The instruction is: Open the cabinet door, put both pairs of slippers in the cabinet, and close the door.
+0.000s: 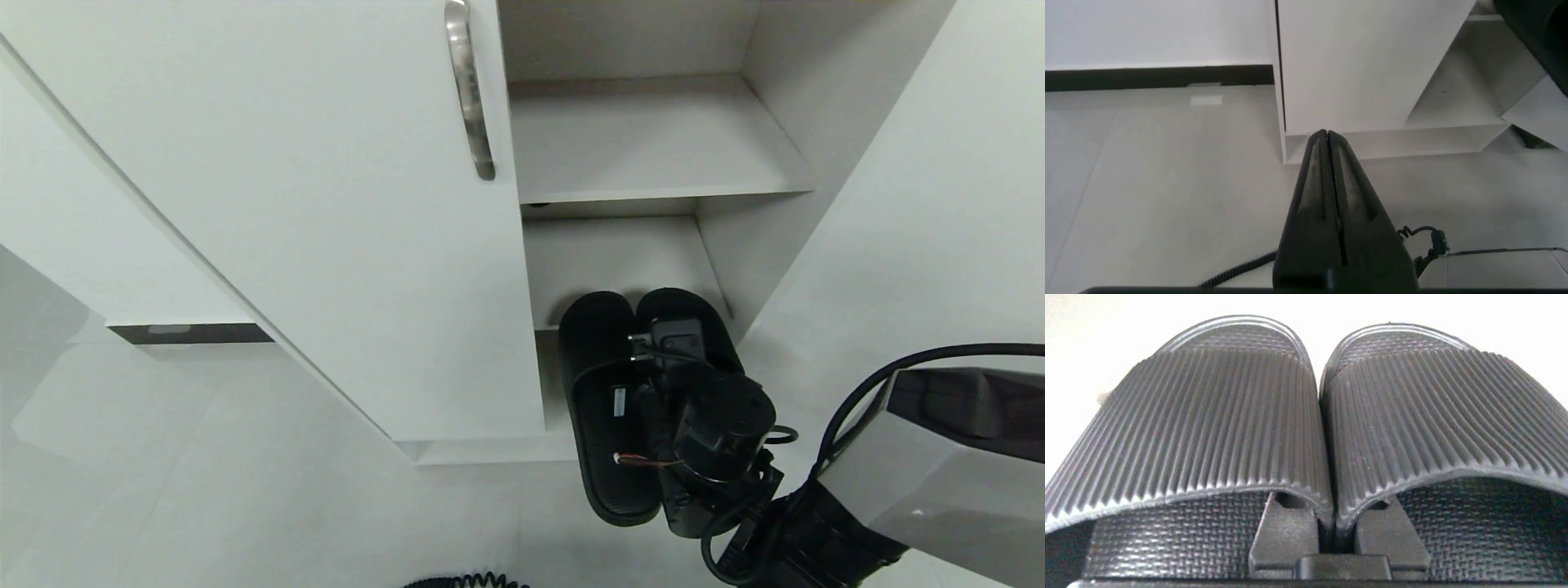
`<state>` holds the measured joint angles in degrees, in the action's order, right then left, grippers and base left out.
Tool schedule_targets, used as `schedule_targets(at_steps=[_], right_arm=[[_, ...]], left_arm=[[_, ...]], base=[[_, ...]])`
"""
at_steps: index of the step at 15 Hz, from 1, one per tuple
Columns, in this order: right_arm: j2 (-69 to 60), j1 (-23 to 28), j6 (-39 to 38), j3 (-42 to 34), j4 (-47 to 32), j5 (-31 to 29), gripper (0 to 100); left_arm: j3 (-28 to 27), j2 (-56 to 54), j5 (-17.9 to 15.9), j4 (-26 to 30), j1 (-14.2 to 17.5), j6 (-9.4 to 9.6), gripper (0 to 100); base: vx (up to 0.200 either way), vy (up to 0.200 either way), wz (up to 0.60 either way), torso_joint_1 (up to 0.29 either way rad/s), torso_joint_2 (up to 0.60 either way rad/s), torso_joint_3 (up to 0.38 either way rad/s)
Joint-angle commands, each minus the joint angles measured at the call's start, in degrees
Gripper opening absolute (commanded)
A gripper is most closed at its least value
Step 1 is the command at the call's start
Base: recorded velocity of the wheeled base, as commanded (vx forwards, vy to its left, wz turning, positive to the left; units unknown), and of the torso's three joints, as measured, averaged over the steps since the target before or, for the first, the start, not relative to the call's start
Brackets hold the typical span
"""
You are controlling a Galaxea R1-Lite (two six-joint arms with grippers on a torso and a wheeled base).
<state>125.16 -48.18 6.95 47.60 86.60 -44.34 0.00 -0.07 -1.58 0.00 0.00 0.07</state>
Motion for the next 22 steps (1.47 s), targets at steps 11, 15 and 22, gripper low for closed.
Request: schedule_targets(at_steps=[11, 15, 22], right_arm=[[4.9, 2.9, -1.1, 4.3, -0.6, 0.1, 0], [6.6, 4.8, -1.1, 9.4, -1.7, 0.1, 0], [9.7, 6.5, -1.1, 18.0, -5.0, 0.4, 0]], left_arm=[[0.0, 0.1, -0.1, 0.0, 0.0, -0.07, 0], [0.0, 0.1, -0.1, 0.0, 0.0, 0.01, 0], [0.0, 0.1, -0.1, 0.0, 0.0, -0.07, 0]], base=[[0.182, 0.000, 0.00, 0.005, 0.00, 0.000], [0.000, 0.000, 0.00, 0.000, 0.00, 0.000], [0.000, 0.000, 0.00, 0.000, 0.00, 0.000]])
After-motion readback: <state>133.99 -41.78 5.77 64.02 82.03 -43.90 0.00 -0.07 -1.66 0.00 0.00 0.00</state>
